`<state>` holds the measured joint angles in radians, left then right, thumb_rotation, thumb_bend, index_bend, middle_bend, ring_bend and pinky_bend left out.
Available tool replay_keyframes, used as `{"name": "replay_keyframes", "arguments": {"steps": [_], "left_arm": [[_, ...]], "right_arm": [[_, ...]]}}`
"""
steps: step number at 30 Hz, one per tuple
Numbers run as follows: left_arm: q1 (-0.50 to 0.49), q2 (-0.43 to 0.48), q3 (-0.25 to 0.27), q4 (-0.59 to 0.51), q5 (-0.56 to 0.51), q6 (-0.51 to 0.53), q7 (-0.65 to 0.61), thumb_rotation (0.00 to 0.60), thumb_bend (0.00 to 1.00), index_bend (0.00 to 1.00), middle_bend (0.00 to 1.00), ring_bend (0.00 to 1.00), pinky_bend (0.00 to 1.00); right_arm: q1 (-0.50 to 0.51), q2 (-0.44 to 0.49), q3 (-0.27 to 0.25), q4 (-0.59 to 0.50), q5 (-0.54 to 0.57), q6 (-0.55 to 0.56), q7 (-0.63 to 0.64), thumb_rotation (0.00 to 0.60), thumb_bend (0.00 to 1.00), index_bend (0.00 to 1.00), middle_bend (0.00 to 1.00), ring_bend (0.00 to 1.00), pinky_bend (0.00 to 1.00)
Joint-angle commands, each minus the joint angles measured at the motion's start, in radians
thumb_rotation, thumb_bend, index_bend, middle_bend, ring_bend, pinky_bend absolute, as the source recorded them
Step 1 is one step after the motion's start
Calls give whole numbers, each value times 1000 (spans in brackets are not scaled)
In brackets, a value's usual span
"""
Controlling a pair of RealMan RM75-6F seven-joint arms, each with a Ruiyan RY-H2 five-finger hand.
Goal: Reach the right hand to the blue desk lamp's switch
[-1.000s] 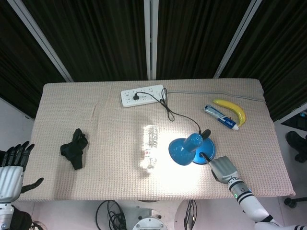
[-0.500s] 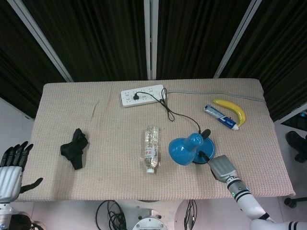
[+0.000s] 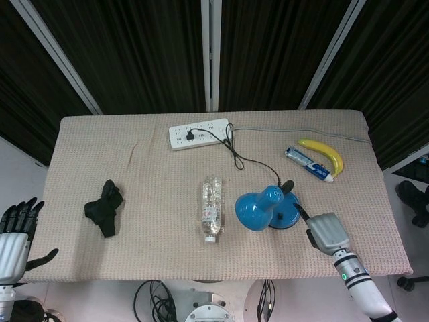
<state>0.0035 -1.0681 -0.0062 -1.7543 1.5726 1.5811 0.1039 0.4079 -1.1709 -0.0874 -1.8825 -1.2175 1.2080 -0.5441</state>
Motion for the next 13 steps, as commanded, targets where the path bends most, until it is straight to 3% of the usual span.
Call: {"name": "replay_keyframes", "arguments": {"steps": [1,6,8,10,12,13], "left_arm": [[-3,-2,-2,1,2,-2,-1,600,0,5,0,0,0],[-7,-14,-1,13,-3,-11,-4,600,0,5,0,0,0],[-8,-18,-2,21,-3,-12,-8,600,0,5,0,0,0],[-10,-29,-7,34,8,-2,-20,600,0,4,0,0,0],[-13,-37,-8,40,16,1,-24,600,0,4,0,0,0],[-16,-40,-8,40,22,0,-20,600,0,3,0,0,0]], "right_arm": [[-149,70,-34,113,-185,217,233,600,427,0,961,847,812],[-307,97,-42,263,-276,464,455,600,309,0,858,772,765],[-353,105,-25,318,-259,521,525,600,219,0,644,584,656],[-377,102,3,360,-231,539,608,600,96,0,301,283,479],[-386,94,32,391,-215,546,681,600,17,0,62,66,296],[-389,95,39,401,-218,542,724,600,4,0,10,15,231]]}}
